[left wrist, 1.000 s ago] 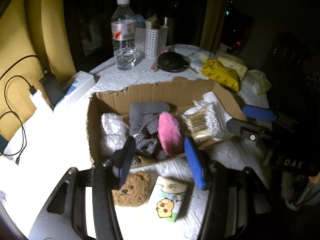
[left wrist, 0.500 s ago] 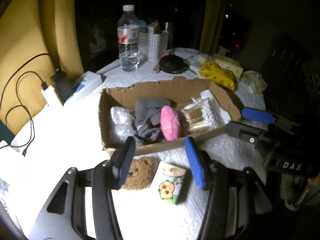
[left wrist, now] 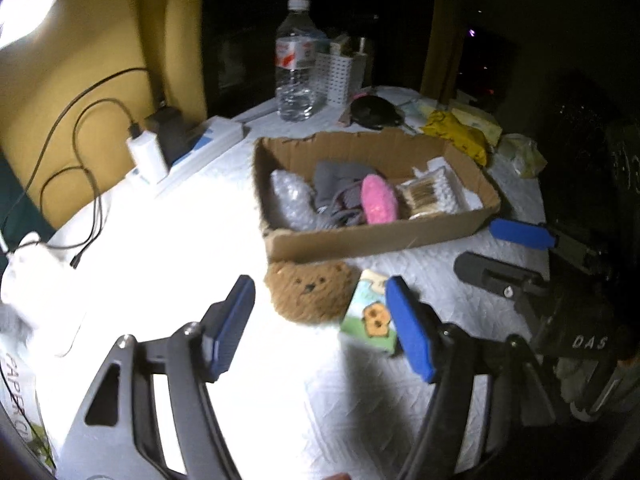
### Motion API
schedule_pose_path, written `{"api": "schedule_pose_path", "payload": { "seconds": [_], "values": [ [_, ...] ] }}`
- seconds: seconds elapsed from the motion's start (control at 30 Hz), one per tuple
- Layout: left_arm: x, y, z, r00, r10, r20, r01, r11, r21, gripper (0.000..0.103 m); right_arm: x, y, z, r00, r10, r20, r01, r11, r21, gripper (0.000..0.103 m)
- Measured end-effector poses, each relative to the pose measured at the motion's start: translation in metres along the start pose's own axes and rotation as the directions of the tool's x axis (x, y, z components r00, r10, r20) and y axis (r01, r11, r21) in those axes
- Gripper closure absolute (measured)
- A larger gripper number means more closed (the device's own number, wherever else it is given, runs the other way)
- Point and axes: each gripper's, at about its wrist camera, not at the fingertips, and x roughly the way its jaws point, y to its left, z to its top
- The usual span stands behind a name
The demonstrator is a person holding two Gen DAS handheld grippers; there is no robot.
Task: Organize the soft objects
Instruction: 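Withdraw both tools from the box toward the brown plush and tissue pack, then grasp the brown bear plush with the left tool while the right tool grasps the tissue pack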
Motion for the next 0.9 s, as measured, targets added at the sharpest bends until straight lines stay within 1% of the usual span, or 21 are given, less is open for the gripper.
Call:
{"api": "schedule_pose_path", "payload": {
  "seconds": [0.07,0.17,0.4,0.5,0.63,0.9],
  "values": [
    [-0.002,0.003,-0.005,1.000,0.011,-0.003,-0.012,1.000,-0.010,0.034,0.003,0.008,-0.005,1.000,0.021,-0.013,-0.021,1.000,-0.019,0.025],
    [-0.003,0.008,-0.012,1.000,0.026,-0.006,-0.026,0.999,-0.024,0.034,0.004,0.019,-0.012,0.998,0.055,-0.021,-0.056,0.997,-0.048,0.020],
    [0.003,0.026,-0.028,0.999,0.040,-0.032,-0.042,0.996,-0.078,0.034,0.022,0.036,-0.021,0.994,0.083,-0.069,-0.090,0.991,-0.100,0.019],
    [0.006,0.033,-0.032,0.998,0.037,-0.044,-0.041,0.995,-0.091,0.034,0.033,0.039,-0.021,0.993,0.076,-0.092,-0.086,0.990,-0.113,0.019],
    [0.012,0.041,-0.035,0.998,0.029,-0.056,-0.036,0.993,-0.116,0.034,0.052,0.040,-0.024,0.987,0.068,-0.147,-0.087,0.988,-0.128,0.019],
    [0.019,0.048,-0.038,0.997,0.017,-0.076,-0.026,0.991,-0.129,0.034,0.072,0.039,-0.021,0.987,0.027,-0.156,-0.052,0.986,-0.160,0.016]
  ]
}}
